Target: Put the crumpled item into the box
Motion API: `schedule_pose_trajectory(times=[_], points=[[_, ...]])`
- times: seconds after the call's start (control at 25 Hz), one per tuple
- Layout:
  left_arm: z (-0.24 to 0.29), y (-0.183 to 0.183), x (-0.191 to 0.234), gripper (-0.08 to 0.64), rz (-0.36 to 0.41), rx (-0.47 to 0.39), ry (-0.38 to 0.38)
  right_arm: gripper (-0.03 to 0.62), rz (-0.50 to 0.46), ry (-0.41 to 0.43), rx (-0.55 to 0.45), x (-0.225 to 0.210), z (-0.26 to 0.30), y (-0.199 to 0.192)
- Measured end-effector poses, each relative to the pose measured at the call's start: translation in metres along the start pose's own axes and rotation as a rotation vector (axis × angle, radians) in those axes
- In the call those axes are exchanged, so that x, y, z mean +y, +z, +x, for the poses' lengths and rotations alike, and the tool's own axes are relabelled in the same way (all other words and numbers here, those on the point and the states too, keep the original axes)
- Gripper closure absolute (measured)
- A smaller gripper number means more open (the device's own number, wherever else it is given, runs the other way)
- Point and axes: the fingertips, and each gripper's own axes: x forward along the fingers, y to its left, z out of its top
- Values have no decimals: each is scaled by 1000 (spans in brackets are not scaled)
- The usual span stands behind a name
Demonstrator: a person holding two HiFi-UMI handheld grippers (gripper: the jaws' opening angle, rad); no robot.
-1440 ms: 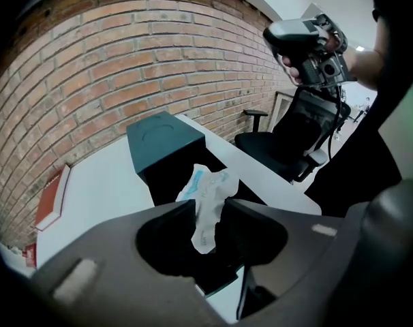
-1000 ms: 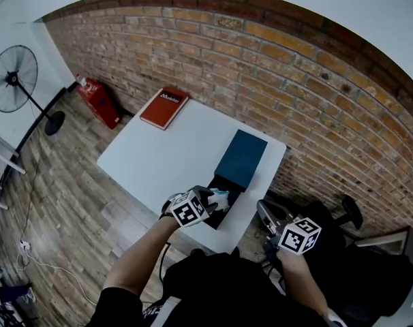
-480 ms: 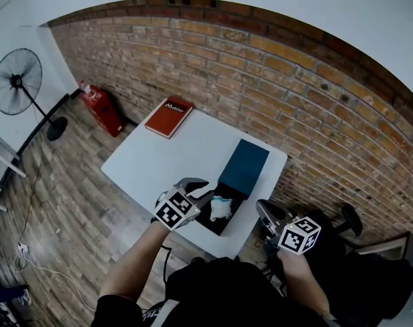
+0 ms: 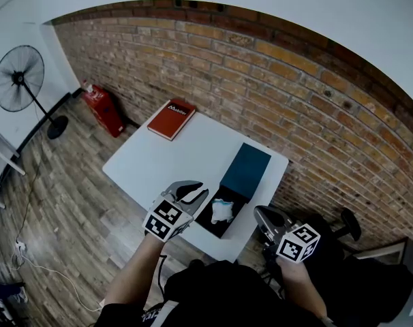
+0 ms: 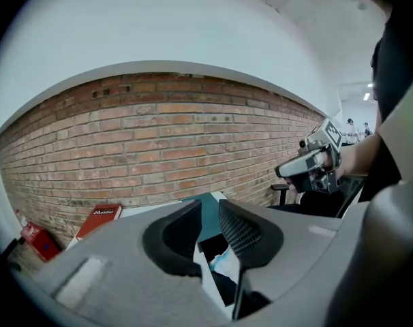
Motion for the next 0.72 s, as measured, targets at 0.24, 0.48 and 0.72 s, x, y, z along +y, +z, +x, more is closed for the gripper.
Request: schedule_pose_trajectory(times=[0.24, 0.48, 0.72], points=[[-20, 22, 0, 486, 5, -64, 43, 597, -20, 21, -4, 9, 5, 4], [-30, 33, -5, 520, 7, -108, 62, 598, -50, 34, -24, 15, 7, 15], [-36, 36, -1, 534, -28, -135, 81, 598, -100, 42, -51, 19, 11, 24]])
